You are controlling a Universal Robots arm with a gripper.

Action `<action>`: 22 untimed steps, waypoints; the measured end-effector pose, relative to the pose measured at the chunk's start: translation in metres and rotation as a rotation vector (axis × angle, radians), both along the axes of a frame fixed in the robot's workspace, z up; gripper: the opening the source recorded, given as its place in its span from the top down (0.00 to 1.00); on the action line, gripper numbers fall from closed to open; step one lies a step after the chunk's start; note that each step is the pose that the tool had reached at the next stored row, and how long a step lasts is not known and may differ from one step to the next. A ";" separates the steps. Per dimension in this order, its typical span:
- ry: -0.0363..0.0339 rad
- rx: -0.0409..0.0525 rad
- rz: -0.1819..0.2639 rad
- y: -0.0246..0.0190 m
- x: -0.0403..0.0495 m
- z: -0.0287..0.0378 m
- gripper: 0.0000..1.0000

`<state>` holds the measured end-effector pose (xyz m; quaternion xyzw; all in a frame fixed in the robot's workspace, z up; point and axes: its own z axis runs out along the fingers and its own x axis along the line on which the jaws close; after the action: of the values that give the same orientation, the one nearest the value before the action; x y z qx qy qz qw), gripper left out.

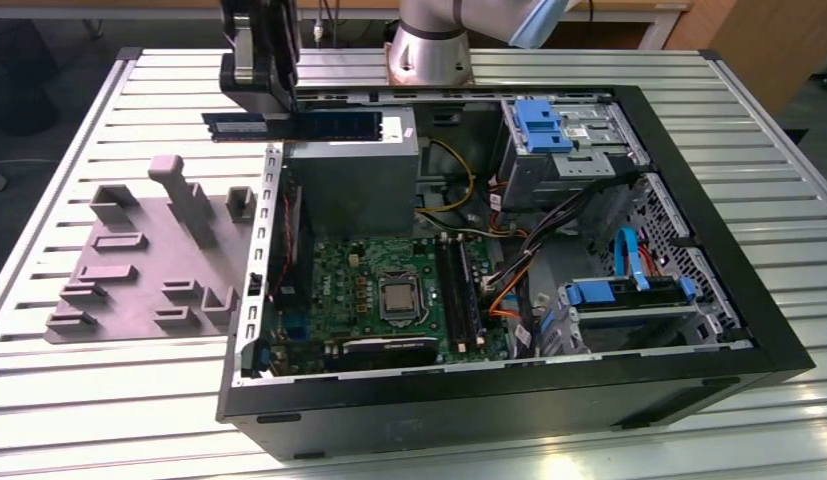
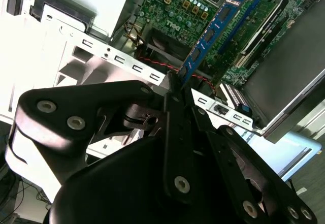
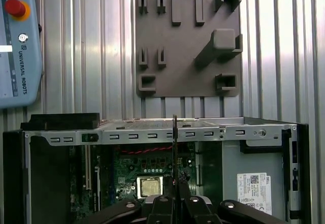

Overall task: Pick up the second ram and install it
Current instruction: 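Pick up the second ram and move it above second insertion slot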

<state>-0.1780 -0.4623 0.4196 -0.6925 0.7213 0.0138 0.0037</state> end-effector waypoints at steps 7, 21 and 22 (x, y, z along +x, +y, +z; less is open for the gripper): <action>0.0000 0.0000 0.000 0.0000 0.0066 0.0000 0.86; 0.0000 0.0000 0.000 0.0000 0.0204 0.0000 0.86; 0.0000 0.0000 0.000 0.0000 0.0218 0.0000 0.86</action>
<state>-0.1562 -0.4623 0.4196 -0.6924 0.7213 0.0138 0.0037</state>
